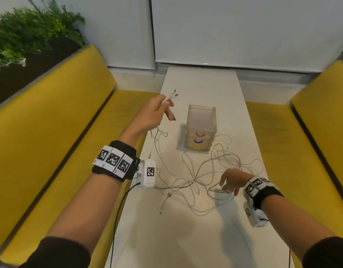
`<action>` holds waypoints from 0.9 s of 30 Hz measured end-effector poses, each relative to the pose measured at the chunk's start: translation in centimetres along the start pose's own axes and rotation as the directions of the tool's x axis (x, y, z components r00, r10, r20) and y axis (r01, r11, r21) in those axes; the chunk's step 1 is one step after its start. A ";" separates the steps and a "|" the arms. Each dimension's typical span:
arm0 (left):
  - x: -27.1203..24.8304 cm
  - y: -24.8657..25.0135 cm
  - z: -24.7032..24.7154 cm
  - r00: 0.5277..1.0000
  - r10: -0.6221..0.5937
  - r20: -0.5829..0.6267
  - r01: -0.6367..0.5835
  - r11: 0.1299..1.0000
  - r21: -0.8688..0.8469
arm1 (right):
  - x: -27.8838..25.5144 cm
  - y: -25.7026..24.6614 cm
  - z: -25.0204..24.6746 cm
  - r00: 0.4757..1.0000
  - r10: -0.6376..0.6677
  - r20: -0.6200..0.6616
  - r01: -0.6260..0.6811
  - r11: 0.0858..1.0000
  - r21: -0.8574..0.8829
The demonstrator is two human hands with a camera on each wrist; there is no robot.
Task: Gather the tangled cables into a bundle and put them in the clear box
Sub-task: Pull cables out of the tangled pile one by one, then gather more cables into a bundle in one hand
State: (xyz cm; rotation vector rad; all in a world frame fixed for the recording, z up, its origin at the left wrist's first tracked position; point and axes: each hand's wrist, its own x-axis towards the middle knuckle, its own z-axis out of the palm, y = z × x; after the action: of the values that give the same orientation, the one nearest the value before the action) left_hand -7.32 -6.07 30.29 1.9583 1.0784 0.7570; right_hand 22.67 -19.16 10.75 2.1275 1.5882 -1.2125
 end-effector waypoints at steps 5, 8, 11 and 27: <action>-0.2 0.2 -0.1 0.988 0.094 0.125 -0.101 0.994 0.044 | 0.7 0.5 2.6 0.995 0.000 -0.102 -0.015 0.989 -0.144; -0.4 0.1 -0.3 0.991 0.122 0.047 -0.120 0.992 -0.046 | 1.1 0.7 3.6 0.993 -0.005 -0.116 -0.026 0.963 -0.268; -0.5 0.3 -0.3 0.991 0.120 -0.064 -0.127 0.983 -0.129 | 0.2 0.5 2.4 0.985 -0.095 -0.146 0.059 0.970 -0.237; 0.8 2.1 5.3 0.954 -0.120 0.273 0.261 0.781 -0.567 | -10.6 -10.6 -10.4 0.822 -0.457 -0.339 0.554 0.780 0.291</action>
State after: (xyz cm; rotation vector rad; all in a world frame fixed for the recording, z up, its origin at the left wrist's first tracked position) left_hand -1.89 -7.85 29.29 1.3247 0.7601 0.6444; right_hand 17.56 -16.06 27.95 2.2122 2.3276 -1.5696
